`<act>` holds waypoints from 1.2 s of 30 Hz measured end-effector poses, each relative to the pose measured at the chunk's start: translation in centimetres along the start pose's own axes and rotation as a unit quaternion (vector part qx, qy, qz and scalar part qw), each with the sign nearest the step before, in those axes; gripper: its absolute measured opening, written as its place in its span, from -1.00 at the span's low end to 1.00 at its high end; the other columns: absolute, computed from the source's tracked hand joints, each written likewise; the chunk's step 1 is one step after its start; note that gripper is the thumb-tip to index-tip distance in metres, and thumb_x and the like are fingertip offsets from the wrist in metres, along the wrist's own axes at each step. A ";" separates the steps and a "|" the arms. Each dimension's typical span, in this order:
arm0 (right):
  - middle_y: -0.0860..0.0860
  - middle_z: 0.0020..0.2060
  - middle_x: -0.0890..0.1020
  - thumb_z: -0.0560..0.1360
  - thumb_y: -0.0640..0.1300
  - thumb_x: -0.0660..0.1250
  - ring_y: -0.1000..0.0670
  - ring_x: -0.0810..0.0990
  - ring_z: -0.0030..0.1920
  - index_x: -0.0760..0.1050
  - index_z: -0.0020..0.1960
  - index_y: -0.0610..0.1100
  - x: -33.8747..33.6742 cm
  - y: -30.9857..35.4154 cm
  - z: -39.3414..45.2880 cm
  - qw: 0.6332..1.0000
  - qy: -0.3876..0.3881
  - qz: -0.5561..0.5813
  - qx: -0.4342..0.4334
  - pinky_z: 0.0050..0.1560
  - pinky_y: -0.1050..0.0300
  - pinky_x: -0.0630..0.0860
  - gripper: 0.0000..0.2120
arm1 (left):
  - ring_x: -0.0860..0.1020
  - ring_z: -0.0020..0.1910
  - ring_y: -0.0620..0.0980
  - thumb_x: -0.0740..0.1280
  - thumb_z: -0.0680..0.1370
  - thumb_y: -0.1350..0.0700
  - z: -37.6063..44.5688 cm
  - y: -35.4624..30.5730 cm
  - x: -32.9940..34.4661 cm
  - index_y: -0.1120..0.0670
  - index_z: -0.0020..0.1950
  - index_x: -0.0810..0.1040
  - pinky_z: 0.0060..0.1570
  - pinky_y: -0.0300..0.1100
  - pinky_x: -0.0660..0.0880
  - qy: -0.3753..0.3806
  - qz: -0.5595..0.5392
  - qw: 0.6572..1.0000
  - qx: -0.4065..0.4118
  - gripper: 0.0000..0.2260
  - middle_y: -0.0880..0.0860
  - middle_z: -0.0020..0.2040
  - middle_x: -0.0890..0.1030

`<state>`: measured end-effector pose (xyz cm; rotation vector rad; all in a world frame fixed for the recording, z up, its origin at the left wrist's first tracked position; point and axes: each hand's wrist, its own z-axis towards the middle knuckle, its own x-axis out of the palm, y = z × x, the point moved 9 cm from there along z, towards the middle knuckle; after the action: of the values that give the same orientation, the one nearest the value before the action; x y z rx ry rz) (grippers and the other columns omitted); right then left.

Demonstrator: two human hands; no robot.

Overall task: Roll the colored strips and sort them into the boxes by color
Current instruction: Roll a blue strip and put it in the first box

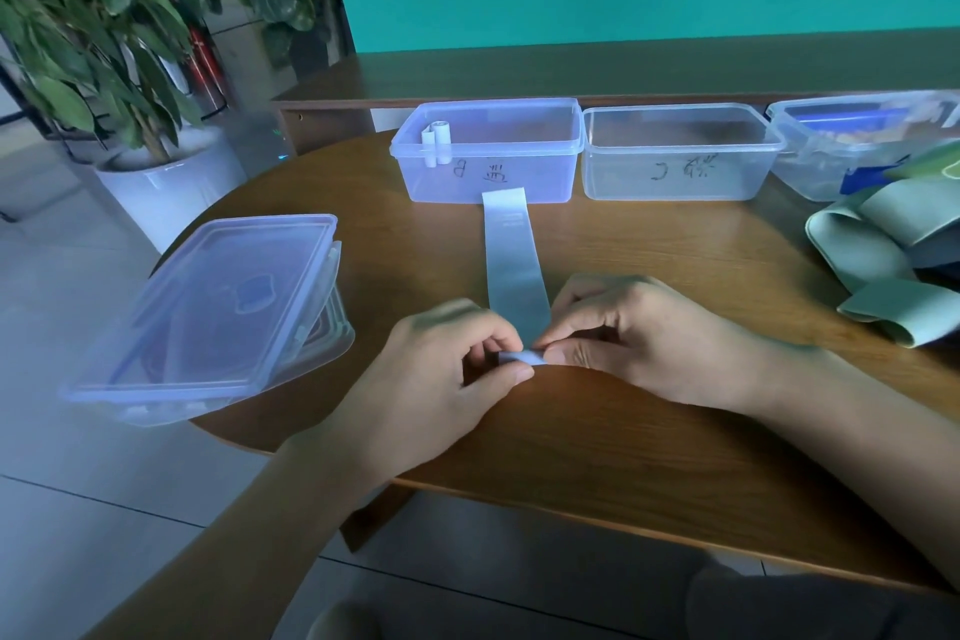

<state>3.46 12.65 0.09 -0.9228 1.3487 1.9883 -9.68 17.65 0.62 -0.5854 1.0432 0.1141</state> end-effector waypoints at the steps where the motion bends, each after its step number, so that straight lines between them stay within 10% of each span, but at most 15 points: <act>1: 0.11 -0.07 0.62 0.56 -0.06 0.42 0.08 0.61 0.02 0.71 0.11 -0.03 0.0 0.0 0.0 1.000 -0.004 -0.004 -0.001 0.01 0.32 0.48 -0.84 | 0.51 -0.09 -0.21 0.41 0.53 -0.09 0.1 0.0 0.0 -0.10 -0.02 0.65 -0.13 -0.43 0.42 -0.001 -0.001 1.000 -0.002 -0.88 -0.28 -0.20 0.47; 26: 0.20 -0.17 0.69 0.42 -0.08 0.57 0.07 0.64 -0.17 0.70 -0.01 0.01 -0.9 -0.4 -0.8 0.994 -0.075 0.063 0.046 -0.16 0.32 0.49 -0.84 | 0.48 0.02 -0.26 0.39 0.57 -0.07 -0.4 0.1 0.4 -0.10 0.23 0.55 -0.08 -0.55 0.35 0.005 -0.015 1.000 -0.025 -0.76 -0.25 -0.04 0.51; 36: 0.17 -0.10 0.69 0.44 -0.07 0.55 0.11 0.67 -0.05 0.72 0.01 -0.03 -0.4 0.1 -0.7 0.998 -0.036 0.045 0.025 -0.07 0.38 0.47 -0.85 | 0.50 -0.04 -0.17 0.41 0.51 -0.10 -0.6 -0.2 0.2 -0.11 -0.02 0.66 -0.15 -0.46 0.37 0.001 -0.009 1.000 0.006 -0.88 -0.25 -0.16 0.52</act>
<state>3.81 11.90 0.28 -0.7742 1.4156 2.0239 -9.97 17.13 0.35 -0.5839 1.0390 0.0915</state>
